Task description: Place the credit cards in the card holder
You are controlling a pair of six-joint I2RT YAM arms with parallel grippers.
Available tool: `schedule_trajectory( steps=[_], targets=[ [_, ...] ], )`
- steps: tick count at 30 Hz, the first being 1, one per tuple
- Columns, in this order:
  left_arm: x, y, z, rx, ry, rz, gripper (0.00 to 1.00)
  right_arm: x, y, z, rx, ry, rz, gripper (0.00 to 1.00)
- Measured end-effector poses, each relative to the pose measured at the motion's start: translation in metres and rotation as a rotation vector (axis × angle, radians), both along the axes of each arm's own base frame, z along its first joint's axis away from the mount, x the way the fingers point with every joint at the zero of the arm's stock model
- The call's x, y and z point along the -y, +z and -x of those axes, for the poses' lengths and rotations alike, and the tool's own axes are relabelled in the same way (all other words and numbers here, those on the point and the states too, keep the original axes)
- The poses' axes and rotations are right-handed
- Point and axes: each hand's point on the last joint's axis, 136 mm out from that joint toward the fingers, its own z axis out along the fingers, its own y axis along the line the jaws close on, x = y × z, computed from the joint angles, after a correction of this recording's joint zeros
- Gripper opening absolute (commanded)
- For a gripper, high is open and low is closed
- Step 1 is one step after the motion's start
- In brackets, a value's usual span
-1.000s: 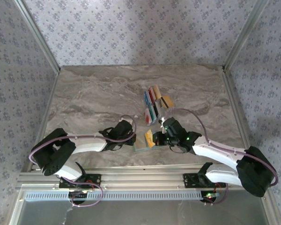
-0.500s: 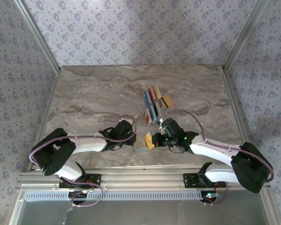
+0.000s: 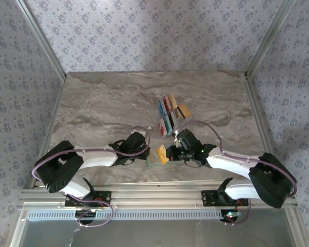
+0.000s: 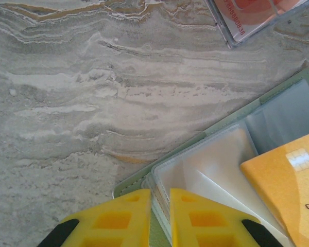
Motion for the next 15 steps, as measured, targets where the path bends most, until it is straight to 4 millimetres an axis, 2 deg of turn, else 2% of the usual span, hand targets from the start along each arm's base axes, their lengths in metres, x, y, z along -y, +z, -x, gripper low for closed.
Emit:
schedule_trajectory(
  steps=[8,12,15],
  targets=[
    [0.003,0.014,0.003,0.008,-0.024,0.033,0.23,0.000,-0.005,-0.004,-0.018,-0.006,-0.015,0.00],
    [0.004,0.031,0.005,0.034,-0.032,0.069,0.23,0.002,-0.006,-0.006,-0.019,-0.015,-0.020,0.00],
    [0.001,0.037,0.006,0.045,-0.031,0.075,0.19,0.004,-0.008,-0.006,-0.026,-0.022,-0.020,0.00]
  ],
)
